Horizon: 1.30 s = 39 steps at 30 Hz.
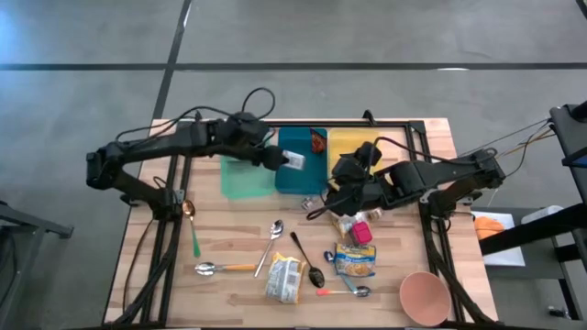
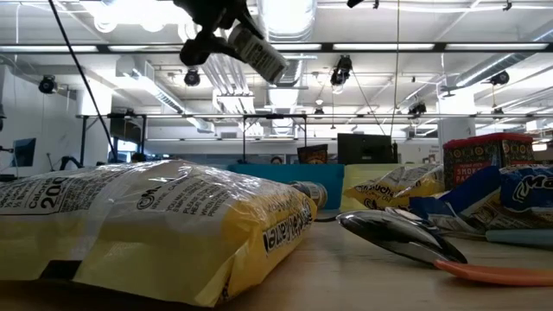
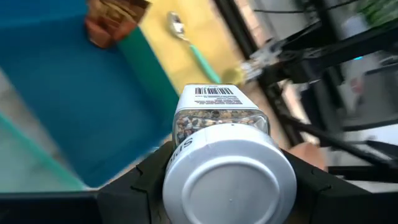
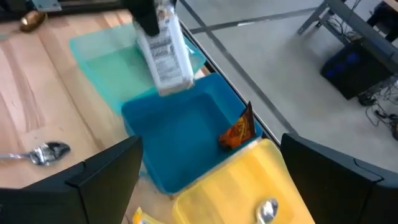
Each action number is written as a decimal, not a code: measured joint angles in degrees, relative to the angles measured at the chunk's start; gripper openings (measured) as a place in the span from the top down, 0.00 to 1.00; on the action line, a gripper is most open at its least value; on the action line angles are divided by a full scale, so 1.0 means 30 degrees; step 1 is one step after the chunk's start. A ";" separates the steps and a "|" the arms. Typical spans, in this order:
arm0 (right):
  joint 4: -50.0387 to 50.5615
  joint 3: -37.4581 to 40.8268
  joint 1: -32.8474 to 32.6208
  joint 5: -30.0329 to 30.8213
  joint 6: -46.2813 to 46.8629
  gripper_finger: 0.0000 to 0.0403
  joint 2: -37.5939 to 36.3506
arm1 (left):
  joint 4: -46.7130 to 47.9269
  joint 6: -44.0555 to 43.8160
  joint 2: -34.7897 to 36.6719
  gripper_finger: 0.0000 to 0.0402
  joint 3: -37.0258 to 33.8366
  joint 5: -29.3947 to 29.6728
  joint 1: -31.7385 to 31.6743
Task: Pick & Place Food Item
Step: Put the white seasoning bottle into the blue bin
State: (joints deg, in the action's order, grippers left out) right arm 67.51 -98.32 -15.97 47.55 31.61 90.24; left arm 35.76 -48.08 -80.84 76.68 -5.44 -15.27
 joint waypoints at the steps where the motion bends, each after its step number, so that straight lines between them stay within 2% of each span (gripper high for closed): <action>1: 0.0160 0.0007 -0.0007 -0.0017 0.0122 0.06 -0.0006 | 0.0536 0.0333 -0.0251 0.50 0.0420 0.0176 -0.0121; 5: 0.1436 0.0029 -0.0105 -0.0051 0.1151 0.06 -0.0133 | 0.2152 0.0953 -0.1344 0.50 0.1393 0.0412 -0.0571; 10: 0.2614 0.0029 -0.0326 -0.0064 0.2809 0.06 -0.0681 | 0.2619 0.1049 -0.3084 0.50 0.1761 0.0142 -0.0827; 16: 0.2591 0.0031 -0.0549 -0.0039 0.3642 0.06 -0.1649 | 0.2986 0.1228 -0.5085 0.50 0.2025 -0.0617 -0.0909; 22: 0.2569 0.0051 -0.0678 -0.0030 0.3980 0.06 -0.2099 | 0.5419 0.1620 -0.6405 0.50 0.2628 -0.0591 -0.0960; 27: 0.2540 0.0130 -0.0692 -0.0038 0.3979 0.06 -0.1931 | 0.7110 0.1968 -0.7014 0.50 0.3823 -0.0074 -0.0953; 31: 0.2540 0.0374 -0.0685 -0.0299 0.3958 0.06 -0.1766 | 0.7312 0.1982 -0.7025 0.50 0.4359 0.0797 -0.0960; 39: 0.2533 0.0583 -0.0692 -0.0492 0.4089 0.06 -0.1756 | 0.7835 0.1894 -0.7022 0.50 0.4325 0.1142 -0.1010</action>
State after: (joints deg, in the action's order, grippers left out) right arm 75.11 -96.57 -18.04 46.08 43.88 84.97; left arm 59.26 -42.40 -101.91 89.65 -2.01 -18.30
